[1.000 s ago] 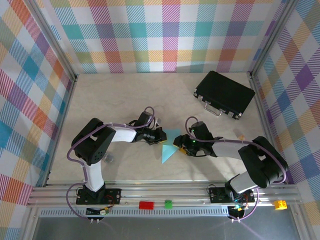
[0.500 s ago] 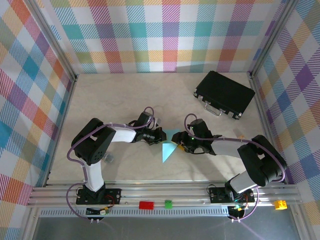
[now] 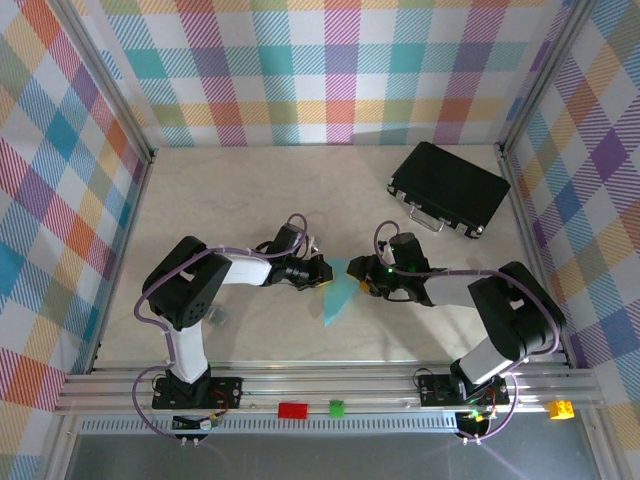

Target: Fold a paper plane with a square sheet of paper (pick it up from the middle)

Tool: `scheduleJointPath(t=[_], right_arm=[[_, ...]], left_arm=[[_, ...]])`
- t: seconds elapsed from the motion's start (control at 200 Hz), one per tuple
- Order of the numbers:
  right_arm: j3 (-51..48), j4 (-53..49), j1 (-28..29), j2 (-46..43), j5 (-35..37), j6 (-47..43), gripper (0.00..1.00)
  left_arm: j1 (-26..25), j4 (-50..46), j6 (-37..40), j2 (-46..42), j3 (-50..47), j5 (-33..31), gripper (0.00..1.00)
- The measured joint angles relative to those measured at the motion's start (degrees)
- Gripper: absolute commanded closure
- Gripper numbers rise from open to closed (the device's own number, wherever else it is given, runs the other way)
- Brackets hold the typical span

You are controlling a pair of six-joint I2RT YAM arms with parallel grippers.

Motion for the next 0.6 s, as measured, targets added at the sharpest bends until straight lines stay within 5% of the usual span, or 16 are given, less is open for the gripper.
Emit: scheduleJointPath(t=[0.4,0.6], right_arm=[[4.2,-2.3,-2.8,5.5,-5.5,-5.1,0.78],[8.9,-5.9,-3.6,8.1,-7.5,-9.1,0.79]], left_arm=[[0.1,0.0,-0.2,0.0,0.0,0.2,0.92],[0.1,0.5,-0.4,0.0,-0.2,0.2,0.92]])
